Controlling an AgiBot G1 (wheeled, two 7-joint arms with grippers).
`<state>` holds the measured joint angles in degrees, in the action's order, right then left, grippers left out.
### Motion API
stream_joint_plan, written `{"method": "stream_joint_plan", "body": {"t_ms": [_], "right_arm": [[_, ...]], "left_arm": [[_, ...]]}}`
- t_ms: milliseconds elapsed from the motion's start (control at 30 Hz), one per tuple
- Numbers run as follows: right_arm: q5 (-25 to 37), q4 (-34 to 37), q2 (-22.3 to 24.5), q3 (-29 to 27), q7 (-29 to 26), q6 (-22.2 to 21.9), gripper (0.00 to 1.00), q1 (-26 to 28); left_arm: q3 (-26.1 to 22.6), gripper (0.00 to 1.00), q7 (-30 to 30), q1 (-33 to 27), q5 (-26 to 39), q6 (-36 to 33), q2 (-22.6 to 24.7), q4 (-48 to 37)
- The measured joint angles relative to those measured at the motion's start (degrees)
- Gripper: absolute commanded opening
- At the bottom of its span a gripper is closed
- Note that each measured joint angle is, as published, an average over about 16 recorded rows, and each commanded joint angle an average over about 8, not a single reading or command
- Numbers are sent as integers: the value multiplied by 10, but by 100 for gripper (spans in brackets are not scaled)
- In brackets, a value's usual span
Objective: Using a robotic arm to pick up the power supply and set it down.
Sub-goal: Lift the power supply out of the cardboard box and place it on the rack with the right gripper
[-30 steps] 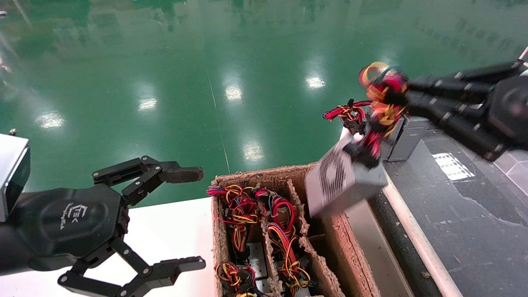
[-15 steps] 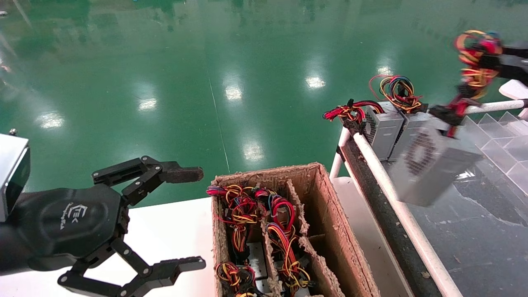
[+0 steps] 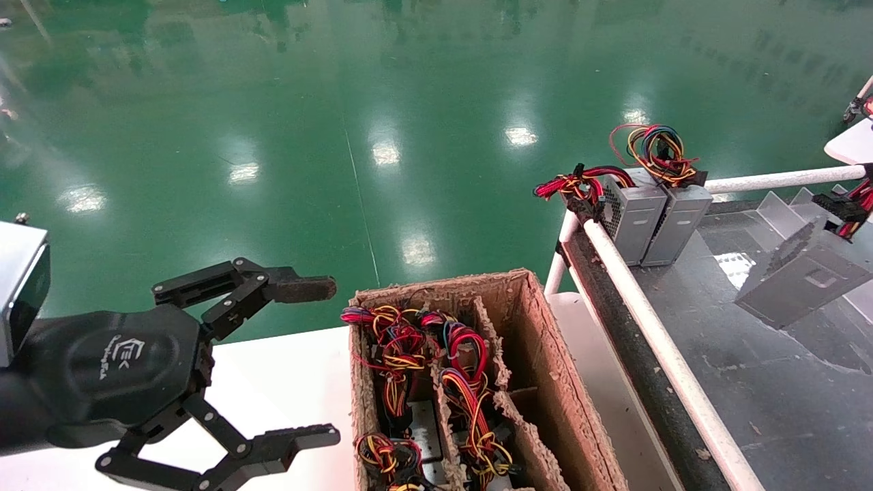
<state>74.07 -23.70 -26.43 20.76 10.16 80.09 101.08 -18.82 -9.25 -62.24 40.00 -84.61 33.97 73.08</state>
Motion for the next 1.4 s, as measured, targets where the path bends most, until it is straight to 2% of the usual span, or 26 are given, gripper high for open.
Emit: {"method": "stream_joint_plan", "body": {"t_ms": [400,600,867,1400], "right_arm": [[77,115,-65,33,37,-124,0,73],[101,151,-100,47,51,-168,0,92],[120,184,-139,59,67,-194,0,108],[130,215,-202,66,92,-215,0,118]], "left_arm": [[0,100,0,0,0,0,0,0],[0,100,0,0,0,0,0,0],[0,100,0,0,0,0,0,0],[-1,100,0,0,0,0,0,0]]}}
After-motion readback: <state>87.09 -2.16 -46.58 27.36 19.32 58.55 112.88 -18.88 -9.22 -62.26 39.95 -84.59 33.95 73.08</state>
